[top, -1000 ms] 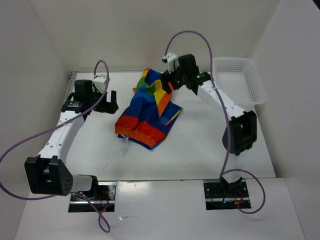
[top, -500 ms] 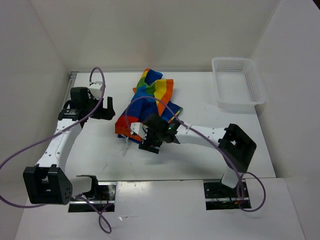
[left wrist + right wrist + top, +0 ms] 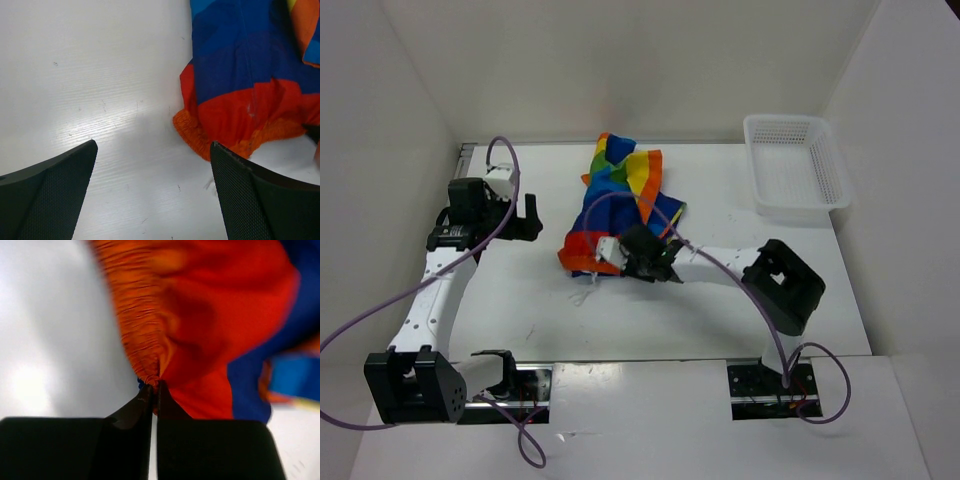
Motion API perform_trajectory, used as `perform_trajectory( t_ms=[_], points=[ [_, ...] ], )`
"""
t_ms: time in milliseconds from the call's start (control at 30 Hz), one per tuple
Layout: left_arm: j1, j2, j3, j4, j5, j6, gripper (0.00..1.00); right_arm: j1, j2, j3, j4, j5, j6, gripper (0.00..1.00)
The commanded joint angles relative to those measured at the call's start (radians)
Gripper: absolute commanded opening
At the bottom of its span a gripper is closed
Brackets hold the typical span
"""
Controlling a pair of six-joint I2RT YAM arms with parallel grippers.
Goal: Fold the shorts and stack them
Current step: Flatten the shorts out
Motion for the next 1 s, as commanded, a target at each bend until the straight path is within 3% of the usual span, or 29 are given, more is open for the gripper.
perform_trajectory(
  t_ms=[0, 33, 67, 100, 133, 167, 300, 400, 567, 767, 967],
  points=[
    [0.005, -0.012, 0.013, 0.025, 0.024, 0.004, 1.00, -0.250, -0.084, 0.070, 0.042, 0.190, -0.091, 0.00],
    [0.005, -0.012, 0.023, 0.025, 0.037, 0.004, 1.00, -0.319, -0.069, 0.144, 0.056, 0.213, -0.101, 0.03],
    [0.005, -0.003, 0.023, 0.036, 0.057, 0.004, 1.00, -0.385, -0.047, 0.188, 0.065, 0.230, -0.101, 0.27],
    [0.005, -0.003, 0.034, 0.036, 0.070, 0.004, 1.00, -0.481, -0.002, 0.239, 0.065, 0.230, -0.101, 0.65],
    [0.005, 0.009, 0.034, 0.045, 0.082, 0.004, 1.00, -0.506, 0.016, 0.341, 0.033, 0.218, -0.101, 0.96],
    [0.005, 0.025, 0.034, 0.056, 0.106, 0.004, 1.00, -0.516, 0.025, 0.383, 0.018, 0.204, -0.101, 0.99],
    [-0.006, 0.061, 0.066, 0.068, 0.139, 0.004, 1.00, -0.473, -0.006, 0.497, -0.037, 0.106, -0.006, 0.99],
    [-0.018, 0.107, 0.076, 0.078, 0.139, 0.004, 1.00, -0.436, -0.076, 0.497, -0.136, -0.076, 0.076, 0.99],
    [-0.018, 0.180, 0.096, 0.110, 0.139, 0.004, 1.00, -0.212, -0.167, 0.200, -0.062, -0.023, -0.078, 0.96],
    [-0.018, 0.230, 0.142, 0.110, 0.119, 0.004, 1.00, -0.198, 0.044, 0.232, 0.031, 0.023, -0.058, 0.84],
    [-0.018, 0.230, 0.120, 0.110, 0.079, 0.004, 1.00, -0.291, 0.223, 0.362, 0.041, 0.081, 0.010, 0.84]
  ],
)
